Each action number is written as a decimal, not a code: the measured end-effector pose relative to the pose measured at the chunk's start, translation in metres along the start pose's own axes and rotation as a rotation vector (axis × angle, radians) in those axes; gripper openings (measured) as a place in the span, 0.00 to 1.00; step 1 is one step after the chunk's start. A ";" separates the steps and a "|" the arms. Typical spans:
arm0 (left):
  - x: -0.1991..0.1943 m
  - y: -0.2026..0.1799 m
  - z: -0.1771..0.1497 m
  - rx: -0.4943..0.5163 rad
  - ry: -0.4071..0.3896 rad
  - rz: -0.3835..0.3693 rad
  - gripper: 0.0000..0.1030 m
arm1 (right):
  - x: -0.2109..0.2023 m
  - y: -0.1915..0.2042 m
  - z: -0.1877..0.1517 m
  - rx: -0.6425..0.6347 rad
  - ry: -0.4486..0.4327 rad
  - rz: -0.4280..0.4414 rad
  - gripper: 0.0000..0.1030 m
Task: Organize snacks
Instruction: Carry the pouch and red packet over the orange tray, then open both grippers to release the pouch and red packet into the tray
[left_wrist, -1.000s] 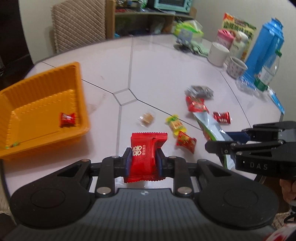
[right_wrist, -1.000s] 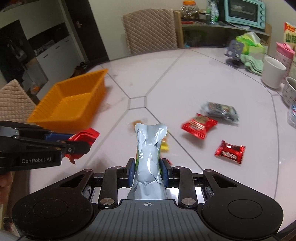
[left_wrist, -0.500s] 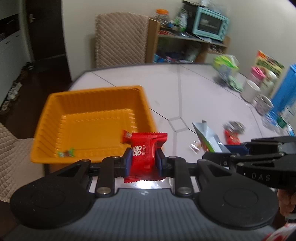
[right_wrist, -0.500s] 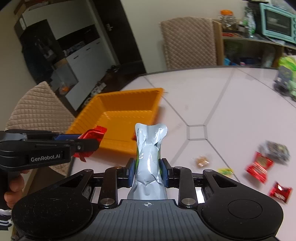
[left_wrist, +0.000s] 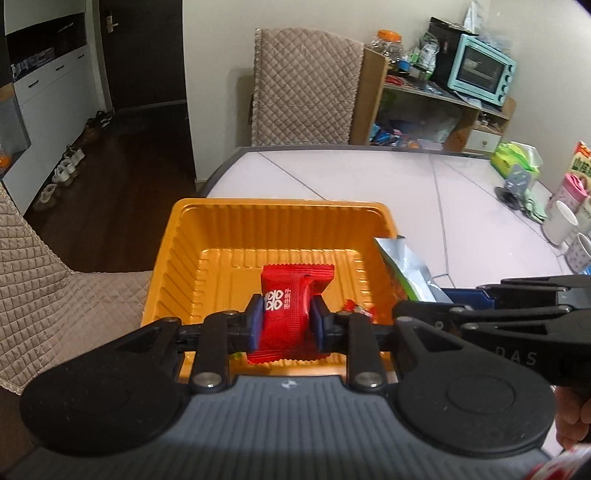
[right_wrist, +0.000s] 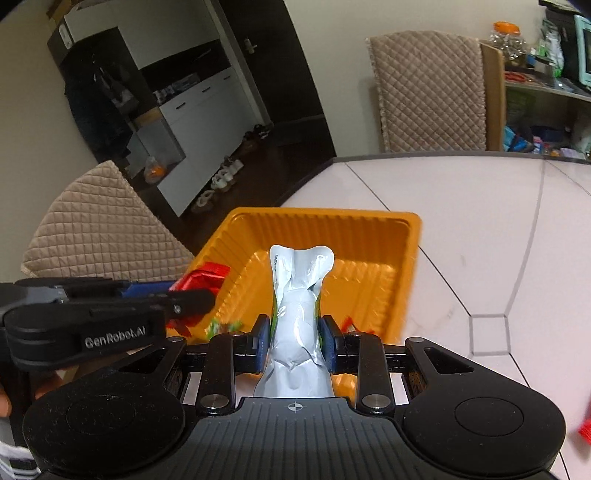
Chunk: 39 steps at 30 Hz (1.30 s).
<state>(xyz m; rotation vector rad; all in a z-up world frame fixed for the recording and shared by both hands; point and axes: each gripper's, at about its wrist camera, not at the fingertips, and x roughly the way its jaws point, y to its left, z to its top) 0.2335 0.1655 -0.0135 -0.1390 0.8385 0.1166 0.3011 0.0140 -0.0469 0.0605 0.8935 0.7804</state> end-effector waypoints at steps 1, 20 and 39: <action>0.004 0.002 0.002 -0.004 0.004 0.004 0.23 | 0.007 0.001 0.003 -0.003 0.004 -0.004 0.29; 0.055 0.030 0.012 -0.046 0.071 0.033 0.23 | 0.083 -0.008 0.017 0.025 0.057 -0.041 0.29; 0.066 0.025 0.010 -0.036 0.097 0.014 0.24 | 0.077 -0.022 0.008 0.058 0.057 -0.099 0.50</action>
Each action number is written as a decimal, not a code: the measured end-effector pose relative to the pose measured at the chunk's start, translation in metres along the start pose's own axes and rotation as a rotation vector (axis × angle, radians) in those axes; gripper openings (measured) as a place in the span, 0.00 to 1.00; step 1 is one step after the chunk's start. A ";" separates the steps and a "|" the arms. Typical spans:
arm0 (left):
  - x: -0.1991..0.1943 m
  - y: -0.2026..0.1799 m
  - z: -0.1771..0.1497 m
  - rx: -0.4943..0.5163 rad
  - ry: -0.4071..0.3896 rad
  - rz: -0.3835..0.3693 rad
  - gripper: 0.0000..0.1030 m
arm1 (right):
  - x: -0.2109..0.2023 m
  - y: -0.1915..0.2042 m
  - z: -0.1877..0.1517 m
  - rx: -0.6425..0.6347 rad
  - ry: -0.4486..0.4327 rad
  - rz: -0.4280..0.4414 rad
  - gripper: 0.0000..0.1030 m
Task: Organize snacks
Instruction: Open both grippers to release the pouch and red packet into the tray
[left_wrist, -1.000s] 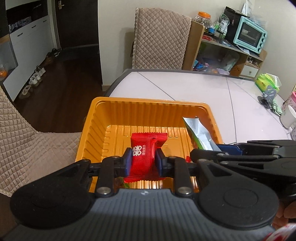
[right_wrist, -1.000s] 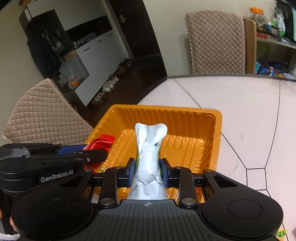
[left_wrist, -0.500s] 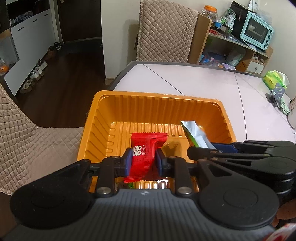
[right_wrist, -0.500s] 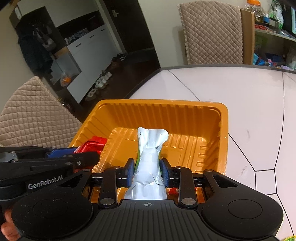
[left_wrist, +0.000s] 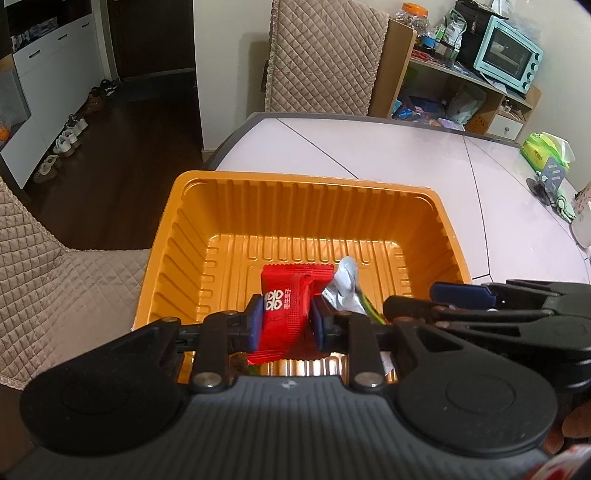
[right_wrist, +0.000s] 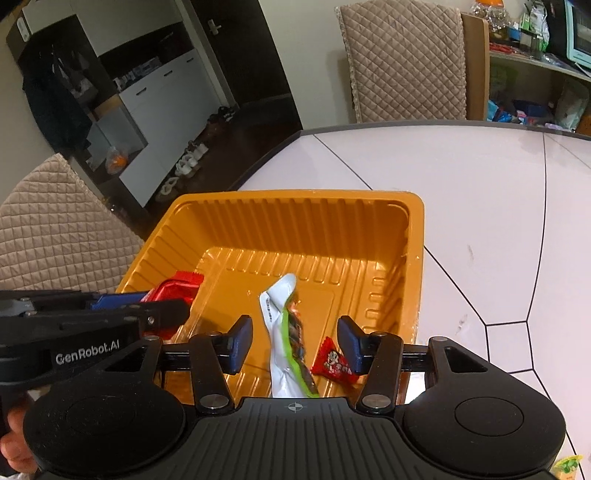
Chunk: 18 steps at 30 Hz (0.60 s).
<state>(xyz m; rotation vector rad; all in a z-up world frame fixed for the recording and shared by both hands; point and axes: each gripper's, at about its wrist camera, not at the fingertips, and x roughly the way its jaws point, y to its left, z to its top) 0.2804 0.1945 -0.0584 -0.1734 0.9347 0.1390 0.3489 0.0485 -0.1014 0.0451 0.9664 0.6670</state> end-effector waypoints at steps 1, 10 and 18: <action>0.000 -0.001 0.000 0.002 -0.001 -0.002 0.24 | -0.001 0.000 -0.001 0.001 -0.001 -0.001 0.50; -0.004 -0.003 0.001 -0.002 -0.009 0.002 0.25 | -0.013 -0.002 -0.006 0.004 -0.010 0.004 0.50; -0.014 -0.001 -0.005 -0.006 -0.005 0.017 0.32 | -0.026 0.000 -0.009 -0.001 -0.015 0.016 0.50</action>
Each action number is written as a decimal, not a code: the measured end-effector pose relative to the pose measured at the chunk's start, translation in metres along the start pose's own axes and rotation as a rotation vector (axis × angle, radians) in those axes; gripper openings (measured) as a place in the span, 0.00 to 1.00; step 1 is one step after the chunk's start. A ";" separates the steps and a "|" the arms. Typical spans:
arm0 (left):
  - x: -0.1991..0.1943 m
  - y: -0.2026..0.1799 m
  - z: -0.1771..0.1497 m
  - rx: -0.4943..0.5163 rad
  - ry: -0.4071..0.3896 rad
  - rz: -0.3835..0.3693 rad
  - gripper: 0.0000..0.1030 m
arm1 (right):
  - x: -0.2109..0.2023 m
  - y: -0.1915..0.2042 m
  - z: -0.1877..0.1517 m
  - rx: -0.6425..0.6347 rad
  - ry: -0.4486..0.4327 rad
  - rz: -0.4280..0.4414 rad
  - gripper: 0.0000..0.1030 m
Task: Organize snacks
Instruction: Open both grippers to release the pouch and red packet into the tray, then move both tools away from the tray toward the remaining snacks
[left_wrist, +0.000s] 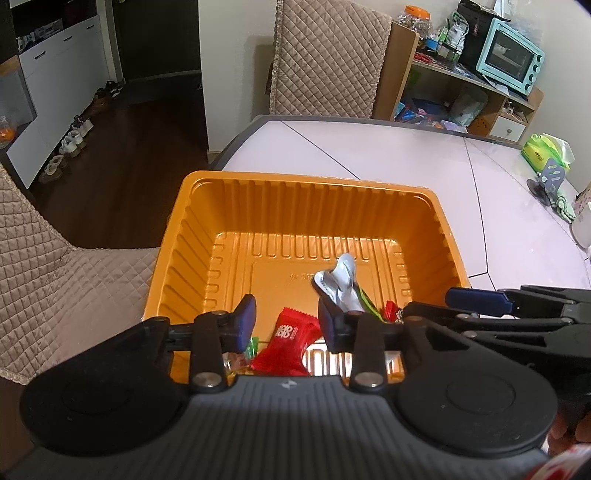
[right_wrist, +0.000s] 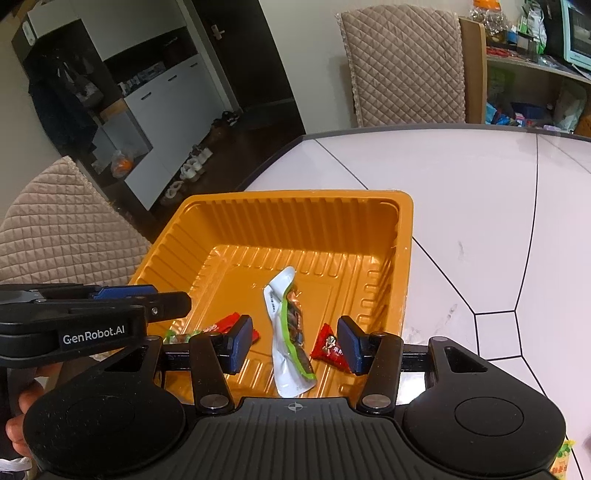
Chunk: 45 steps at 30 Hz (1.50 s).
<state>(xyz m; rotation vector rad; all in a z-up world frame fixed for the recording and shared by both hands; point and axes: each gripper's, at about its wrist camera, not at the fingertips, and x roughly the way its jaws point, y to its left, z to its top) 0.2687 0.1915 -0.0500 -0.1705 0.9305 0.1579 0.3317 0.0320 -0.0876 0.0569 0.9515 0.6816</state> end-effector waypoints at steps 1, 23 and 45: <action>-0.002 0.000 -0.001 0.000 0.000 0.002 0.32 | -0.001 0.000 -0.001 0.000 -0.001 0.001 0.50; -0.057 -0.035 -0.033 0.002 -0.030 -0.019 0.46 | -0.082 -0.016 -0.042 0.055 -0.061 0.024 0.50; -0.080 -0.162 -0.100 0.215 0.009 -0.202 0.51 | -0.207 -0.108 -0.156 0.257 -0.085 -0.160 0.50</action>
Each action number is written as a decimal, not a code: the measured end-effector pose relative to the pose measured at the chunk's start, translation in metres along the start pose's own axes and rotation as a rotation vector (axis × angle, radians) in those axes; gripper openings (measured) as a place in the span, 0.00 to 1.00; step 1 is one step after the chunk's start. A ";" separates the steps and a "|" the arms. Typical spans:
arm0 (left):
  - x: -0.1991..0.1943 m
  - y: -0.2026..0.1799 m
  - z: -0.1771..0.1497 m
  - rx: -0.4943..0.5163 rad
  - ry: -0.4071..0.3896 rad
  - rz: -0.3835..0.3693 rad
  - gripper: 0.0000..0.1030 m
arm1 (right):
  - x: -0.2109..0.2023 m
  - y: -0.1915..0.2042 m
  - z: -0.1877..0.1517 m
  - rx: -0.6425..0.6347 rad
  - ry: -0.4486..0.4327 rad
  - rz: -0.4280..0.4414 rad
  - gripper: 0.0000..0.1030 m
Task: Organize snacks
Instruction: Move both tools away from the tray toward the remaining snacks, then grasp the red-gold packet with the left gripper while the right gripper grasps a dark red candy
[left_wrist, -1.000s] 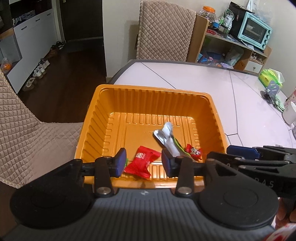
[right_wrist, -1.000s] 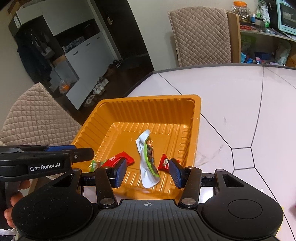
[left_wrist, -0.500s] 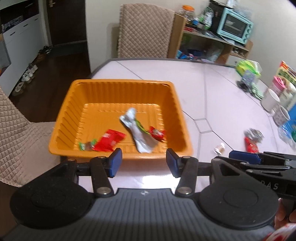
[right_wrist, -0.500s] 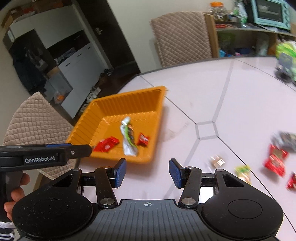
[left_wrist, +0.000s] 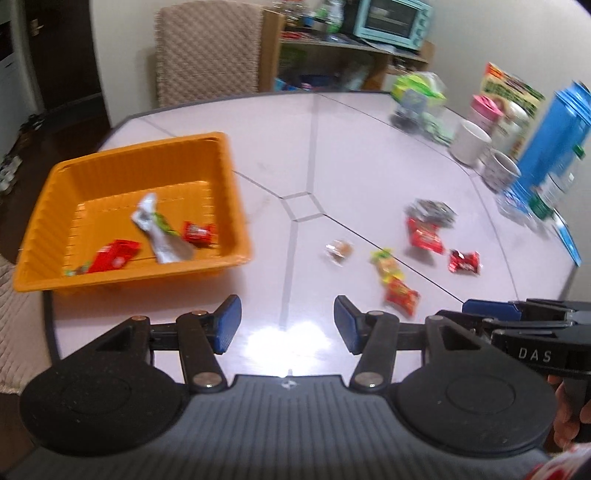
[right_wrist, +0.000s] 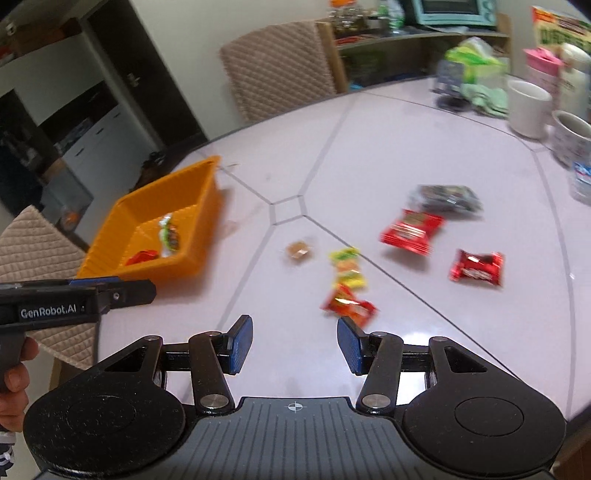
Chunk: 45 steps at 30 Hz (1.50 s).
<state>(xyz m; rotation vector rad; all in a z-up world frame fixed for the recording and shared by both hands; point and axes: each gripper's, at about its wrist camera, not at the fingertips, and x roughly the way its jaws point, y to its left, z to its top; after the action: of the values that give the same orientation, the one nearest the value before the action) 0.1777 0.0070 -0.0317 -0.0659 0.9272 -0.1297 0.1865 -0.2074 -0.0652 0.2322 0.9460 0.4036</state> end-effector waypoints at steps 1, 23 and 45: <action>0.003 -0.007 -0.002 0.013 0.004 -0.008 0.51 | -0.003 -0.006 -0.002 0.011 -0.001 -0.008 0.50; 0.058 -0.099 -0.015 0.223 0.039 -0.148 0.51 | -0.029 -0.082 -0.020 0.154 -0.011 -0.120 0.50; 0.137 -0.114 -0.006 0.262 0.087 -0.143 0.49 | -0.010 -0.114 -0.016 0.217 0.035 -0.149 0.50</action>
<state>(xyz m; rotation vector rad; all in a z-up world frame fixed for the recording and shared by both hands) 0.2444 -0.1251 -0.1312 0.1172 0.9850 -0.3881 0.1950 -0.3137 -0.1087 0.3502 1.0353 0.1682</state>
